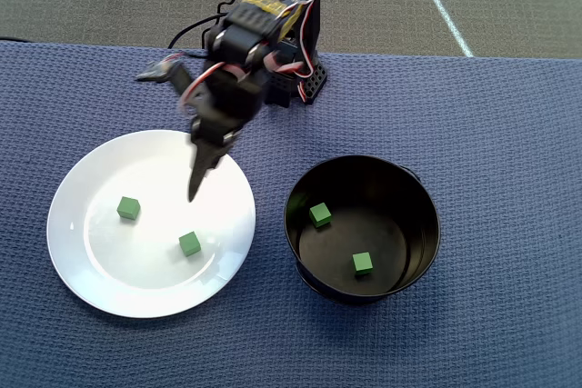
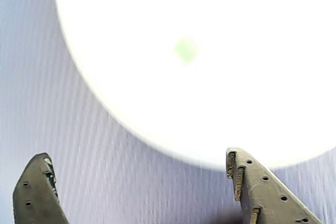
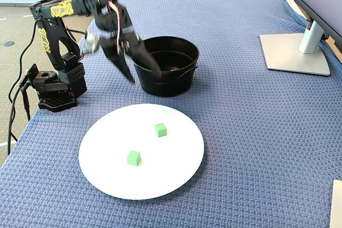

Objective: Pick up the green cubes from the white plate and place them in the black recipient

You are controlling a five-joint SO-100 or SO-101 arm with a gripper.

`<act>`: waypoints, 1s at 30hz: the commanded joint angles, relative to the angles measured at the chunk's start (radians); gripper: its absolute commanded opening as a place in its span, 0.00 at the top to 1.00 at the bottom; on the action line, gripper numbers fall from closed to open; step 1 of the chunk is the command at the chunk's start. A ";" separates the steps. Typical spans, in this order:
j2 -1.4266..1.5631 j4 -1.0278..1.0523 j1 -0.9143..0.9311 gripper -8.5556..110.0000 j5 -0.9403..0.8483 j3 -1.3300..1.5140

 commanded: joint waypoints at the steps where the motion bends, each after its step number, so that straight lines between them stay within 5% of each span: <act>1: -0.143 -0.080 0.066 0.62 -0.078 -0.054; 17: -0.408 -0.106 0.026 0.60 -1.017 -0.152; 30: -0.586 -0.183 0.006 0.61 -1.009 -0.249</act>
